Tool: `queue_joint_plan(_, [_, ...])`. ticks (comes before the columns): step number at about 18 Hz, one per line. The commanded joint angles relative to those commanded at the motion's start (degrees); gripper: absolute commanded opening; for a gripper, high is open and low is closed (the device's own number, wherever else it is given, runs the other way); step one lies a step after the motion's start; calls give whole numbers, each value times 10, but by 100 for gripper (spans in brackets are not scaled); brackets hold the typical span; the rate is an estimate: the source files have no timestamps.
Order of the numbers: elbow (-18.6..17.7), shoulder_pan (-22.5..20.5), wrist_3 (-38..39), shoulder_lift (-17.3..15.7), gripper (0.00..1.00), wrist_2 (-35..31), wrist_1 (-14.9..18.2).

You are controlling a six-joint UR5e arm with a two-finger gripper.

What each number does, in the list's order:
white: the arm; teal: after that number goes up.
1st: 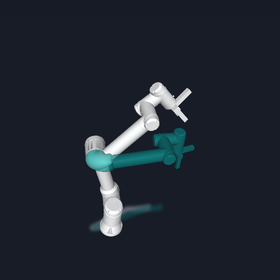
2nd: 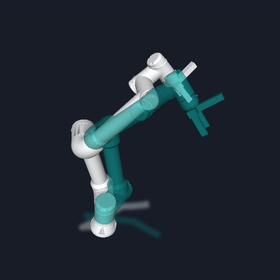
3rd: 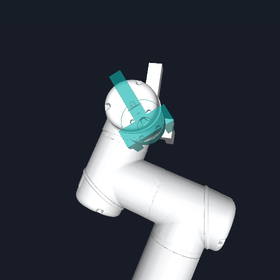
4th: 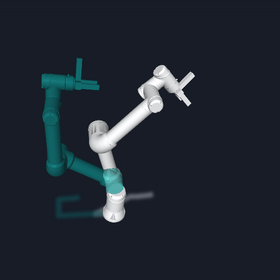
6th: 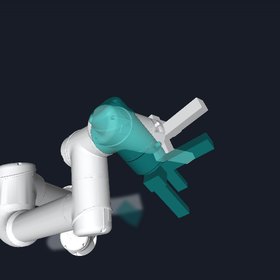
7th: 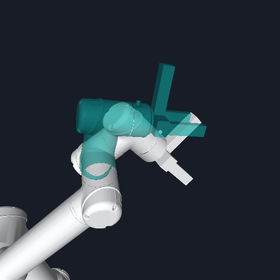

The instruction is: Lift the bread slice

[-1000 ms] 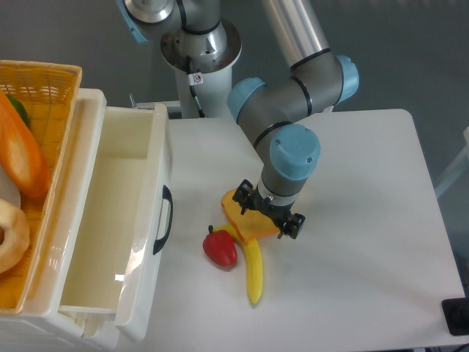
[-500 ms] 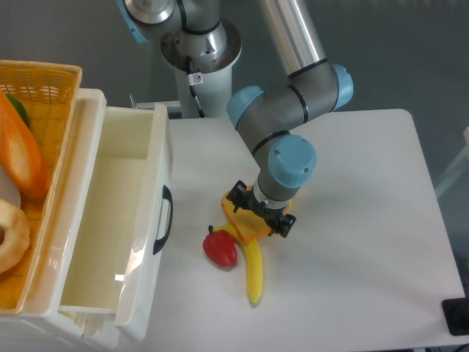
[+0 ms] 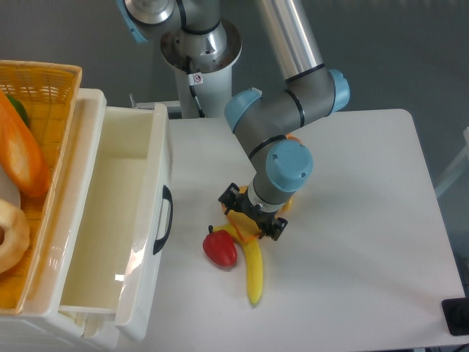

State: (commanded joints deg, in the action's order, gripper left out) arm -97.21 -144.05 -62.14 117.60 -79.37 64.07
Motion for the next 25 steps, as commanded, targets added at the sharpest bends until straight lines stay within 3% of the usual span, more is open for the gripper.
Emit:
queue_joint_plan(19, [-5,-1,-3,4,100,-1,-6])
queue_joint_plan(21, [-5,-1,-1,3,87,-1,-5])
queue_joint_plan(25, [1,-1,-1,4,50,-2,-4])
